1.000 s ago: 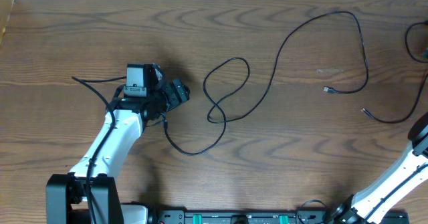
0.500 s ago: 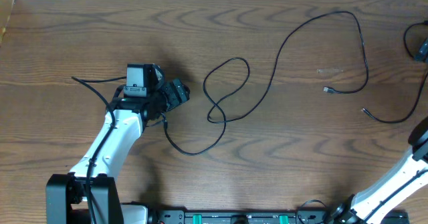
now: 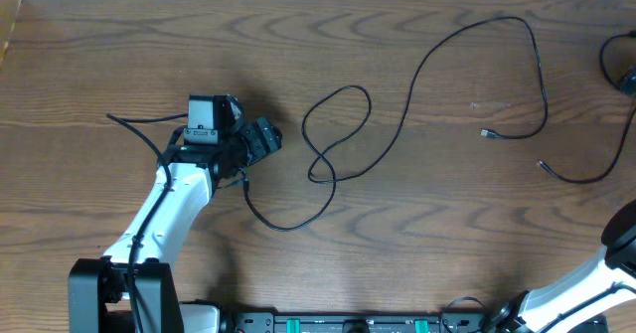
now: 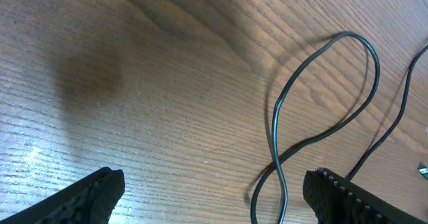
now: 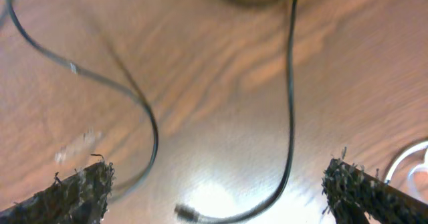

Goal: Untangle cables

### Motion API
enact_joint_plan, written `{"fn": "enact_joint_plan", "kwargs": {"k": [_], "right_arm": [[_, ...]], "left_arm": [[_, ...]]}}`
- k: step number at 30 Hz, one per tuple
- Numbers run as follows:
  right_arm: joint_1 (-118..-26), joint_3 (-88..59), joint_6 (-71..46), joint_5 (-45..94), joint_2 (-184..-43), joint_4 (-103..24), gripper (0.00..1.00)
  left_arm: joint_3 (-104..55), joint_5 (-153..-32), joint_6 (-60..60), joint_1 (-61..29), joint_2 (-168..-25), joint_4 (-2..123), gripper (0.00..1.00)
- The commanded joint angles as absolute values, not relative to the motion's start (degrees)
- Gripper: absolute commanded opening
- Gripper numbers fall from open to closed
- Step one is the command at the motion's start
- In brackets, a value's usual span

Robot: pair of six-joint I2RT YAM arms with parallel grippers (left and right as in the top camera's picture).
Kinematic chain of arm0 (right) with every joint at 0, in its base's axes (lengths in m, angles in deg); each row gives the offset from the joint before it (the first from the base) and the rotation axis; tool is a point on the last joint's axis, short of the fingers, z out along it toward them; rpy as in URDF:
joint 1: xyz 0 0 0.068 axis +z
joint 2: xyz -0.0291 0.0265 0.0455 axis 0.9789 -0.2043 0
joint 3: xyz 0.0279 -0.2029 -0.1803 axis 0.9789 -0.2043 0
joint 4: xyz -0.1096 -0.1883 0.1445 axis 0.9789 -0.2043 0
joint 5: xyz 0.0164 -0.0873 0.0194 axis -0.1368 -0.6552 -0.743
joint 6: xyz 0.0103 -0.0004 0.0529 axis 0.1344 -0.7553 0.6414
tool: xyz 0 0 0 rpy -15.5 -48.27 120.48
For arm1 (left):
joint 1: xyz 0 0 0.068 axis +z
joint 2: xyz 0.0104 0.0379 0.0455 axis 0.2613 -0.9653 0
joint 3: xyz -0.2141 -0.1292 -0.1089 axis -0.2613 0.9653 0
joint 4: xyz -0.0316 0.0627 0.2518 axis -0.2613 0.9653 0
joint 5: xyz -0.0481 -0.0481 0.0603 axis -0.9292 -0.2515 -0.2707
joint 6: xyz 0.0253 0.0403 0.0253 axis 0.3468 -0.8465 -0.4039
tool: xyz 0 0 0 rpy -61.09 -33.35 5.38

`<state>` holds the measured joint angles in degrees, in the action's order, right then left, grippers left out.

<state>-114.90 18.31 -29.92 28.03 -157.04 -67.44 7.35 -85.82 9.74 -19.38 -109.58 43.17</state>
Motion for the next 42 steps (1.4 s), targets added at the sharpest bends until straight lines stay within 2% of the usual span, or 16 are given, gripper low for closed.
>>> {"fn": "enact_joint_plan", "kwargs": {"k": [1, 15, 26, 29, 33, 36, 38, 40, 42], "right_arm": [[-114.88, 17.87, -28.28, 29.85, -157.52, -70.08, 0.99], [-113.98, 7.82, -14.97, 21.28, -157.52, -71.09, 0.99], [-112.62, -6.87, -11.86, 16.49, -157.52, -61.95, 0.99], [-112.62, -10.24, -11.08, 14.00, -157.52, -58.76, 0.93], [-112.71, -14.61, -9.20, 12.19, -157.52, -54.85, 0.91], [-112.71, -16.88, -9.20, 12.21, -157.52, -52.25, 0.80], [-112.71, -18.26, -9.20, 12.23, -157.52, -50.39, 0.68], [-112.71, -19.07, -9.20, 12.23, -157.52, -49.10, 0.48], [-112.71, -19.79, -9.18, 12.23, -157.52, -47.90, 0.22]], "left_arm": [[6.10, -85.01, 8.37, -19.51, -110.11, 43.32, 0.91], [6.10, -85.03, 8.37, -19.51, -110.11, 43.32, 0.91], [6.10, -85.01, 8.37, -19.51, -110.11, 43.32, 0.91], [6.10, -85.01, 8.37, -19.51, -110.11, 43.34, 0.90], [6.10, -85.01, 8.37, -19.51, -110.11, 43.32, 0.90], [6.10, -85.03, 8.37, -19.51, -110.11, 43.34, 0.91], [6.10, -85.01, 8.37, -19.51, -110.11, 43.32, 0.90], [6.10, -85.01, 8.37, -19.51, -110.11, 43.34, 0.90], [6.10, -85.01, 8.37, -19.51, -110.11, 43.34, 0.90]]}}
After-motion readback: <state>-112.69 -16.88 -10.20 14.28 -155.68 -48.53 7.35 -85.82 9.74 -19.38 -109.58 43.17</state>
